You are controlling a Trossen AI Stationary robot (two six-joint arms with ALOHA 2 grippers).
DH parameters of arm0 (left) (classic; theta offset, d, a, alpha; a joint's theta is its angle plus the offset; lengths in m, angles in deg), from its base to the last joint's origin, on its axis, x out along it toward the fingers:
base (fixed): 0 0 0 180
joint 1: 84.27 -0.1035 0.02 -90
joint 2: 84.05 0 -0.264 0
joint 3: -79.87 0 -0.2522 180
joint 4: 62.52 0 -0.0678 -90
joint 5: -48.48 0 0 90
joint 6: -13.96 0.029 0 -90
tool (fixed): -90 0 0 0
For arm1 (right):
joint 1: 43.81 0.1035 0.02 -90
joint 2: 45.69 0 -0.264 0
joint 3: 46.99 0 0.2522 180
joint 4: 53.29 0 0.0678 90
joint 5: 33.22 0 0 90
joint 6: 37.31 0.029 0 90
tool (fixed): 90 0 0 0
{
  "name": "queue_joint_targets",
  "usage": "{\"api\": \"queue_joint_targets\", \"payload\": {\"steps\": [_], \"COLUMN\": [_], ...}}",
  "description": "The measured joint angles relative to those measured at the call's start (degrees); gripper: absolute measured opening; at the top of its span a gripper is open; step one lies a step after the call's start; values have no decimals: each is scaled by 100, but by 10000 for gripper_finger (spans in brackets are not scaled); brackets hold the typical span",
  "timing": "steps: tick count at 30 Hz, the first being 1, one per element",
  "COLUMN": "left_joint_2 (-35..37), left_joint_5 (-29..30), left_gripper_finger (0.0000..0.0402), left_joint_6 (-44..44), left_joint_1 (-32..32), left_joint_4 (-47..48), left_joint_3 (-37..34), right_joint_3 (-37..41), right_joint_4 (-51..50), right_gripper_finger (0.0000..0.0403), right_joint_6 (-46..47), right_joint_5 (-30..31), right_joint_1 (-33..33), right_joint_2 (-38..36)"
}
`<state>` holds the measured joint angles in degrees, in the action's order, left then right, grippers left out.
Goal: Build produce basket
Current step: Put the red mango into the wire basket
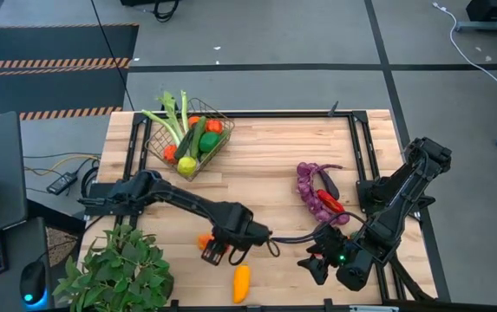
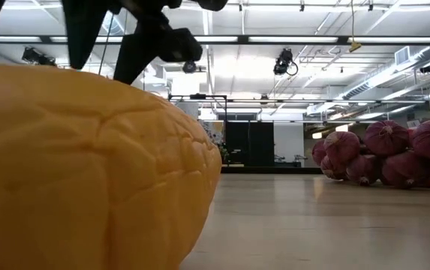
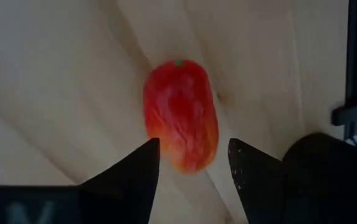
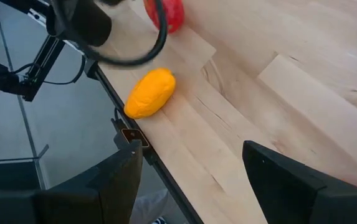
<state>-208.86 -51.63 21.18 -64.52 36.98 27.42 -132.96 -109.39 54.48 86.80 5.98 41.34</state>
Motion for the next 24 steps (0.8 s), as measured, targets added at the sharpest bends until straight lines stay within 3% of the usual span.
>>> {"api": "queue_joint_targets", "payload": {"steps": [8,15,24], "left_joint_2": [26,28,28], "left_joint_5": [-140,-450,254], "left_gripper_finger": [244,311,319], "left_joint_6": [-454,-2253,-5078], "left_joint_1": [-140,-300,-278], "left_joint_4": [420,84,-494], "left_joint_3": [34,-648,-753], "right_joint_3": [-1,0,-2], "right_joint_4": [15,6,-207], "right_gripper_finger": [279,279,279], "right_joint_6": [-1,-29,-49], "right_joint_5": [-4,-4,-2], "right_joint_1": [2,2,2], "right_joint_2": [0,0,0]}}
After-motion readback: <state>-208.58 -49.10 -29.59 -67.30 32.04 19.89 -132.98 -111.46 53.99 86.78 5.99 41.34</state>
